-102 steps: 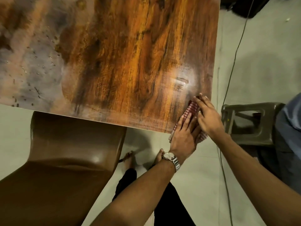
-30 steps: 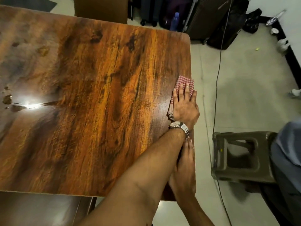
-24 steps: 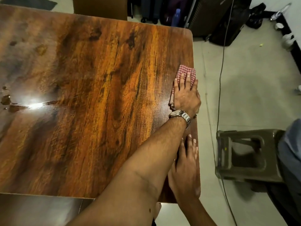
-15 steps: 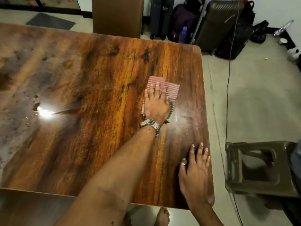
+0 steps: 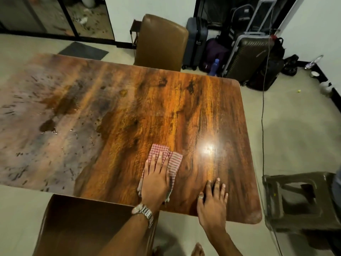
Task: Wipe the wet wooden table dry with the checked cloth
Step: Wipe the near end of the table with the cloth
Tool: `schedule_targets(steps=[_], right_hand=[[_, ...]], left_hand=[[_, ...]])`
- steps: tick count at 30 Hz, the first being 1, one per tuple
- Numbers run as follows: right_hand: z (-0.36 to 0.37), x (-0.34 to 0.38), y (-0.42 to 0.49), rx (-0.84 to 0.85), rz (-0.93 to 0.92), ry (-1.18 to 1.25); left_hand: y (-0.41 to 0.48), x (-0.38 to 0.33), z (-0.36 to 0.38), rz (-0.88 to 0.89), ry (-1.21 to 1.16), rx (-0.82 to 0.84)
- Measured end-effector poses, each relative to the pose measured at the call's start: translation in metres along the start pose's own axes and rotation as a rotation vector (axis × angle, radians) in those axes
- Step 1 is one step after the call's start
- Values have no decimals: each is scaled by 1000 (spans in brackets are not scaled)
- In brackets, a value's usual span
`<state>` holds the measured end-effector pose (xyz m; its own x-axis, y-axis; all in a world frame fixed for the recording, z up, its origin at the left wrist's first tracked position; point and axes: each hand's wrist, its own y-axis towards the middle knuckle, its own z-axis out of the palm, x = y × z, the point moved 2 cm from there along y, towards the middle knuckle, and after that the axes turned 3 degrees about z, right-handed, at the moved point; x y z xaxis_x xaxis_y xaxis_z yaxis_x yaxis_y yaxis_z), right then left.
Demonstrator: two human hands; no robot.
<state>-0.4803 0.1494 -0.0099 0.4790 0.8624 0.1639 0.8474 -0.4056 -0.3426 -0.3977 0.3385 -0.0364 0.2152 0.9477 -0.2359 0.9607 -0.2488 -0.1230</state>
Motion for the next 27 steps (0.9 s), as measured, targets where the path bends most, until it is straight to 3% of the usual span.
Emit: schedule_targets(steps=[8, 13, 27], right_hand=[[-2, -1, -27, 90, -61, 12], [-4, -5, -20, 75, -75, -8], [-17, -20, 47, 15, -177, -32]], left_hand=[[-33, 7, -5, 9, 16, 69], [-22, 3, -3, -21, -16, 28], [170, 50, -35, -182, 21, -42]])
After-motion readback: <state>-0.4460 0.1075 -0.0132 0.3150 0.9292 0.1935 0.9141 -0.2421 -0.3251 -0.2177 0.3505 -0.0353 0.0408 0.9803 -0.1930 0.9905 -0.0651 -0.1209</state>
